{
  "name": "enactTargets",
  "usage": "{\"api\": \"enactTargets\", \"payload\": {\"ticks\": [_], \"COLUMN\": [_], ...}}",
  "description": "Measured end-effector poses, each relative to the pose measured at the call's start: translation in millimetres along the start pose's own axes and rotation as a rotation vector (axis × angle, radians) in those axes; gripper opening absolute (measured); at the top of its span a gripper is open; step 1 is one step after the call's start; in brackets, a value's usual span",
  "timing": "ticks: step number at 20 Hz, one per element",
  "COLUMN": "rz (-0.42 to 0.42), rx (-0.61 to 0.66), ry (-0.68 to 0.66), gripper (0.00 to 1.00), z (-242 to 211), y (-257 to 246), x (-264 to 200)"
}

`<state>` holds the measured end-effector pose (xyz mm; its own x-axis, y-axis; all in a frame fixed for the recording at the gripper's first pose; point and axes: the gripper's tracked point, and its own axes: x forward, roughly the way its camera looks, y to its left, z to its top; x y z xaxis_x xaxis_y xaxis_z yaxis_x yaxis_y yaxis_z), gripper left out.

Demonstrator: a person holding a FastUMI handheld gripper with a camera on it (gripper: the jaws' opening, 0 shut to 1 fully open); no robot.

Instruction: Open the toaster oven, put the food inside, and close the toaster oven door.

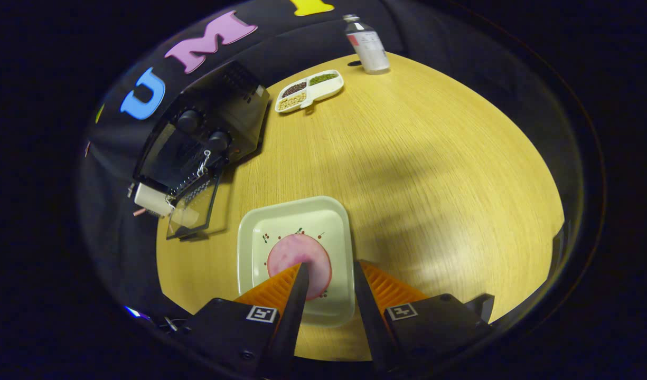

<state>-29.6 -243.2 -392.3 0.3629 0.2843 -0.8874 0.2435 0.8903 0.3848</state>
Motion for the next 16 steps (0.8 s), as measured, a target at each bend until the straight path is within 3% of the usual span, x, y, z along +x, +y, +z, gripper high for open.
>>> {"api": "enactTargets", "payload": {"ticks": [3, 4, 6, 7, 9, 14, 16], "rz": [-0.009, -0.034, -0.081, -0.124, -0.163, -0.158, -0.135], "rx": [0.061, 0.016, -0.107, -0.168, -0.230, -0.220, -0.199], "ry": [-0.001, 0.001, 0.004, 0.002, -0.003, -0.011, -0.014], "gripper": [0.52, 0.49, 0.32, 0.32, 0.20, 0.17, 0.12], "z": [2, -1, -5, -4, -5, -2, -2], "y": [-5, -7, -7, -10, -12, -11, -11], "x": [2, 1, 2, 2, 4, 3, 5]}}
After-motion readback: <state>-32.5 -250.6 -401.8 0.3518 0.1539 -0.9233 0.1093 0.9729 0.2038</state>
